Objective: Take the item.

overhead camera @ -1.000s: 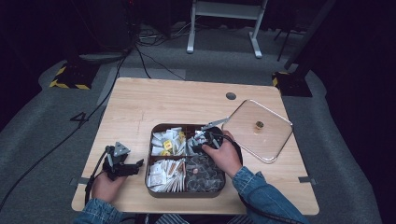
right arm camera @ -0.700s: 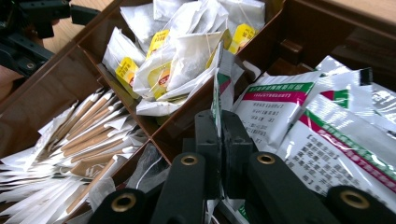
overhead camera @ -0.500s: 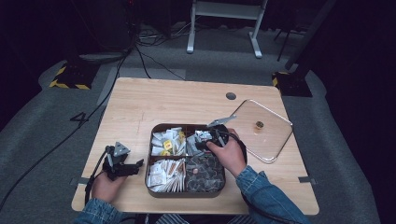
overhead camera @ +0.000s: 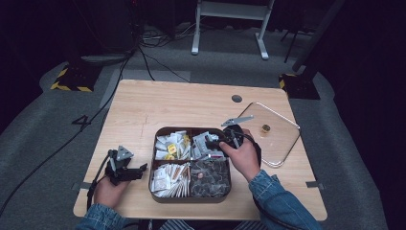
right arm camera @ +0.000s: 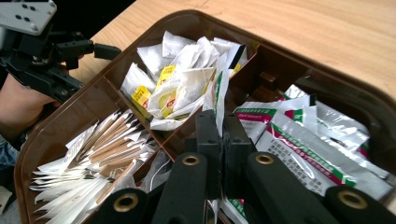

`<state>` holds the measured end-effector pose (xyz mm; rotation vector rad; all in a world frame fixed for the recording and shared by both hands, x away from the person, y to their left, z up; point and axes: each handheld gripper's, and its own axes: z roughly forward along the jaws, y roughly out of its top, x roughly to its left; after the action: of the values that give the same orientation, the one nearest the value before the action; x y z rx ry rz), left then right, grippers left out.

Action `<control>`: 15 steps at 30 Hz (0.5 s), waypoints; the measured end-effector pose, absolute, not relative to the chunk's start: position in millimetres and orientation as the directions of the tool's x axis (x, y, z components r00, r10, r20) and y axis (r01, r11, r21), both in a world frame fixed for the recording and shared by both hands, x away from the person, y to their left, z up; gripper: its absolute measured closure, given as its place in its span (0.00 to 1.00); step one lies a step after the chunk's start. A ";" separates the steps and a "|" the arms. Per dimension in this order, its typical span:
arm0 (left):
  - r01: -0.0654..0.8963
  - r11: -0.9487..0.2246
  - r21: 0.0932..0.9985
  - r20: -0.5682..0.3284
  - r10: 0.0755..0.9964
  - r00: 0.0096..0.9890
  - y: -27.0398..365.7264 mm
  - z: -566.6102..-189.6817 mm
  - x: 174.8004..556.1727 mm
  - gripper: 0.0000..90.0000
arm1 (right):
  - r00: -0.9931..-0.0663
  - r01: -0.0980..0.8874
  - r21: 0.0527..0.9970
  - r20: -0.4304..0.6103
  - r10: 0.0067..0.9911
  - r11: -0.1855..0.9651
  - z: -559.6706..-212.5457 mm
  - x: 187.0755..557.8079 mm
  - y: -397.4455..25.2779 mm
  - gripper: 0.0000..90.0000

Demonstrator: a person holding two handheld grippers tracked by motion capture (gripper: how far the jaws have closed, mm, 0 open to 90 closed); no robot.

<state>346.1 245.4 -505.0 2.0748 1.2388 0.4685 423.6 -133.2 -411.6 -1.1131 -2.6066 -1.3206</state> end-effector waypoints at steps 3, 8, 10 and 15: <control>0.635 -0.327 0.700 -0.033 0.873 0.486 245.3 -505.0 346.1 0.24 | -0.746 0.594 0.709 0.308 0.590 0.381 -407.8 422.4 -137.0 0.99; 0.634 -0.329 0.699 -0.027 0.875 0.484 245.7 -504.8 346.6 0.24 | -0.746 0.585 0.723 0.303 0.593 0.367 -401.5 419.2 -144.7 0.99; 0.635 -0.329 0.699 -0.028 0.875 0.484 245.7 -504.8 346.6 0.24 | -0.746 0.584 0.727 0.305 0.592 0.362 -399.1 417.9 -148.4 0.99; 0.635 -0.327 0.700 -0.030 0.875 0.483 245.7 -504.9 346.2 0.24 | -0.745 0.579 0.735 0.303 0.594 0.352 -393.8 415.4 -157.1 0.99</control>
<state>346.2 245.7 -504.9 2.0743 1.2411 0.4708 415.4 -157.1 -393.8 -1.1267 -2.5971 -1.4001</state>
